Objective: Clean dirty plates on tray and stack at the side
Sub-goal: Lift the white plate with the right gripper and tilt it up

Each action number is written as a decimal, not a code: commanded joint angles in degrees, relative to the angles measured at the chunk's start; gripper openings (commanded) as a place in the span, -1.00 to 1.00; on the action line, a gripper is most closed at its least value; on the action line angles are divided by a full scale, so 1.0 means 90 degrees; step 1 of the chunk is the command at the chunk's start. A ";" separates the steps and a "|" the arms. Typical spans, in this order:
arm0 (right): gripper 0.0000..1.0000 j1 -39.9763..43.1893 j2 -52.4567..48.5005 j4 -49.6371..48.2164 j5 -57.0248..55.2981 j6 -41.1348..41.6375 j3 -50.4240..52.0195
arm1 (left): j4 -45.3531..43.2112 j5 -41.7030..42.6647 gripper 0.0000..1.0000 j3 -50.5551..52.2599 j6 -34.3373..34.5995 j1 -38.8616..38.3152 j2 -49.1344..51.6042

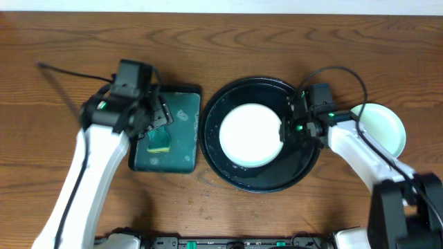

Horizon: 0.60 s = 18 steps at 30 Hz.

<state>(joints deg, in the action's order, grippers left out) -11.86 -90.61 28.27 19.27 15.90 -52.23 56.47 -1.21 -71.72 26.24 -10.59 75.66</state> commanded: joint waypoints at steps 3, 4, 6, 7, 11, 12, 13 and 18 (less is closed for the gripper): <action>-0.98 -0.0107 0.0758 -0.0631 0.0585 0.0741 -0.0209 | 0.0032 0.0044 0.60 -0.0104 -0.0080 0.0032 -0.0687; -0.97 -0.0172 0.0823 -0.0789 0.0576 0.0828 -0.0233 | 0.0032 0.0044 0.60 -0.0104 -0.0080 0.0032 -0.0792; -0.98 -0.0393 0.0874 -0.1180 0.0527 0.0996 -0.0313 | 0.0032 0.0044 0.60 -0.0104 -0.0080 0.0032 -0.0920; -0.98 -0.0527 0.0867 -0.1341 0.0459 0.1095 -0.0367 | 0.0032 0.0044 0.60 -0.0104 -0.0080 0.0032 -0.0959; -0.98 -0.1321 0.0680 -0.2004 -0.0131 0.1423 -0.0607 | 0.0032 0.0044 0.61 -0.0104 -0.0080 0.0032 -0.0993; -0.97 -0.1547 0.0605 -0.2149 -0.0323 0.1423 -0.0687 | 0.0032 0.0044 0.60 -0.0104 -0.0080 0.0032 -0.0986; -0.97 -0.1785 0.0500 -0.2295 -0.0561 0.1421 -0.0775 | 0.0032 0.0044 0.60 -0.0104 -0.0080 0.0032 -0.0979; -0.98 -0.2907 -0.0236 -0.2939 -0.2531 0.1018 -0.1246 | 0.0032 0.0044 0.61 -0.0102 -0.0080 0.0032 -0.0964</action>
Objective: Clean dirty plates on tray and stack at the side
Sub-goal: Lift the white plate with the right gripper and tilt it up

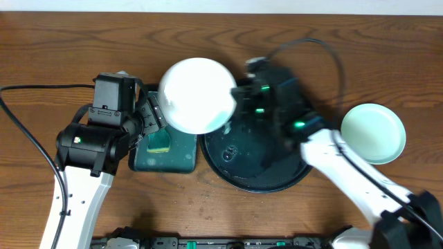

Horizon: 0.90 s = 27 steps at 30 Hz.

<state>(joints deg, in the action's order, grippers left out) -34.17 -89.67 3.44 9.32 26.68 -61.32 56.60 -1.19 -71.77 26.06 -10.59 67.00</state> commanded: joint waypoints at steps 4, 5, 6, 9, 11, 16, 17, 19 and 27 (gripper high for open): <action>-0.97 -0.0986 -0.0738 -0.1161 -0.2399 -0.1632 -0.0282 | 0.0017 0.0041 0.61 -0.0097 -0.0061 0.0032 -0.0002; -0.98 -0.1112 -0.0753 -0.1341 -0.2562 -0.2038 -0.0282 | 0.0017 0.0041 0.61 -0.0097 -0.0061 0.0032 -0.0002; -0.97 -0.1222 -0.0753 -0.1477 -0.2722 -0.2382 -0.0282 | 0.0017 0.0041 0.61 -0.0097 -0.0061 0.0032 -0.0002; -0.98 -0.1535 -0.0716 -0.1843 -0.3347 -0.3266 -0.0282 | 0.0017 0.0041 0.61 -0.0097 -0.0061 0.0032 -0.0002; -0.98 -0.1744 -0.0685 -0.2069 -0.3774 -0.3823 -0.0282 | 0.0017 0.0041 0.61 -0.0097 -0.0061 0.0032 -0.0002; -0.98 -0.2084 -0.0505 -0.2302 -0.4267 -0.4755 -0.0282 | 0.0017 0.0041 0.61 -0.0097 -0.0061 0.0032 -0.0002; -0.98 -0.2142 -0.0457 -0.2348 -0.4393 -0.4879 -0.0282 | 0.0017 0.0041 0.61 -0.0097 -0.0063 0.0032 -0.0002; -0.98 -0.2229 -0.0369 -0.2470 -0.4658 -0.5078 -0.0282 | 0.0017 0.0041 0.61 -0.0097 -0.0061 0.0032 -0.0002; -0.98 -0.2443 0.0036 -0.3004 -0.4869 -0.5994 -0.0282 | 0.0017 0.0041 0.61 -0.0097 -0.0061 0.0032 -0.0002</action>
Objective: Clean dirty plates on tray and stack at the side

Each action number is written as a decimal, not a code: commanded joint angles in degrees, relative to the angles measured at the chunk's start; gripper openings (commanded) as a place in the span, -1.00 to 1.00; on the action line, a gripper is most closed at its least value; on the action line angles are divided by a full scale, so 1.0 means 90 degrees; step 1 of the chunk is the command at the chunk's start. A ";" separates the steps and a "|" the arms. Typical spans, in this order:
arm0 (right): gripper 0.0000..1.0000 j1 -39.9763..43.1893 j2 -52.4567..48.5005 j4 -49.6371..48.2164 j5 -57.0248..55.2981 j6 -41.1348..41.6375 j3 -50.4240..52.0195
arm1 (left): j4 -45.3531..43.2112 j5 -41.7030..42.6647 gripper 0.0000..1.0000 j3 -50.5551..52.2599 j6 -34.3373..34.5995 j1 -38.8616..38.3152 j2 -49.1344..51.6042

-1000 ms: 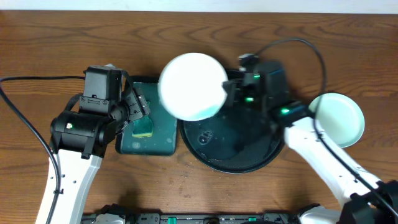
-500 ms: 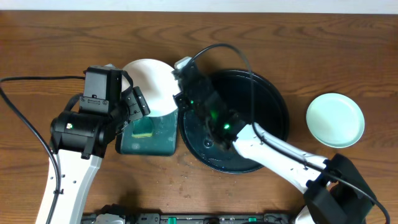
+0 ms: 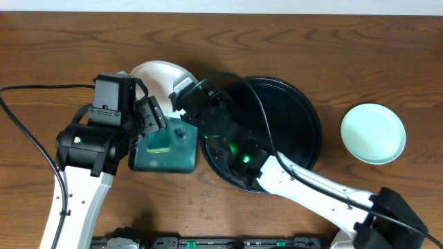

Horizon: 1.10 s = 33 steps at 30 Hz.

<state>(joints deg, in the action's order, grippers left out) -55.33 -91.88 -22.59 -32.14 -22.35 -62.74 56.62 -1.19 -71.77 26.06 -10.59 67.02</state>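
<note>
A white plate (image 3: 158, 75) shows at the back left, half hidden behind both arms. My right gripper (image 3: 180, 95) has reached across from the black round tray (image 3: 297, 117) and is shut on the plate's right rim. A yellow-green sponge (image 3: 160, 143) lies on a small dark green tray (image 3: 181, 155). Just above the sponge my left gripper (image 3: 154, 117) hangs with its fingers apart, holding nothing. A pale green plate (image 3: 372, 133) rests on the table at the right.
The right arm (image 3: 304, 183) stretches diagonally over the front of the black tray. A black cable (image 3: 34, 90) loops across the table at the far left. The table's wood runs beyond the back of both trays.
The white plate, held up large over the gap between the trays, is now smaller and further left, behind the left gripper. The right arm has reached further left. The left arm has not moved.
The white plate first lay in the black tray with my right gripper at its right rim, and my left gripper was down at the sponge. Then the plate was held over the trays and the left gripper was off the sponge. Now the plate is at the back left.
</note>
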 commanded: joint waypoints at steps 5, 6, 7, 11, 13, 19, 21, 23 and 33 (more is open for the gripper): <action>-0.99 -0.0114 0.0476 -0.0359 -0.0262 -0.0835 -0.0124 | 0.0015 0.0041 0.61 -0.0097 -0.0061 0.0032 -0.0005; -0.98 -0.0114 0.0498 -0.0384 -0.0265 -0.0845 -0.0124 | 0.0015 0.0041 0.61 -0.0097 -0.0061 0.0032 -0.0005; -0.98 -0.0114 0.0522 -0.0410 -0.0260 -0.0894 -0.0124 | 0.0015 0.0041 0.61 -0.0097 -0.0061 0.0032 -0.0005; -0.98 -0.0114 0.0571 -0.0500 -0.0262 -0.0959 -0.0124 | 0.0015 0.0041 0.61 -0.0097 -0.0061 0.0032 -0.0005; -0.98 -0.0114 0.0576 -0.0520 -0.0262 -0.0959 -0.0124 | 0.0015 0.0041 0.61 -0.0097 -0.0061 0.0032 -0.0005; -0.98 -0.0114 0.0576 -0.0517 -0.0265 -0.0959 -0.0124 | 0.0015 0.0041 0.61 -0.0097 -0.0061 0.0032 -0.0005; -0.98 -0.0114 0.0576 -0.0517 -0.0265 -0.0959 -0.0124 | 0.0015 0.0041 0.61 -0.0097 -0.0061 0.0032 -0.0005; -0.98 -0.0114 0.0576 -0.0515 -0.0267 -0.0959 -0.0124 | 0.0015 0.0041 0.61 -0.0097 -0.0061 0.0032 -0.0005; -0.98 -0.0114 0.0576 -0.0517 -0.0432 -0.1124 -0.0124 | 0.0015 0.0041 0.61 -0.0097 -0.0061 0.0032 -0.0005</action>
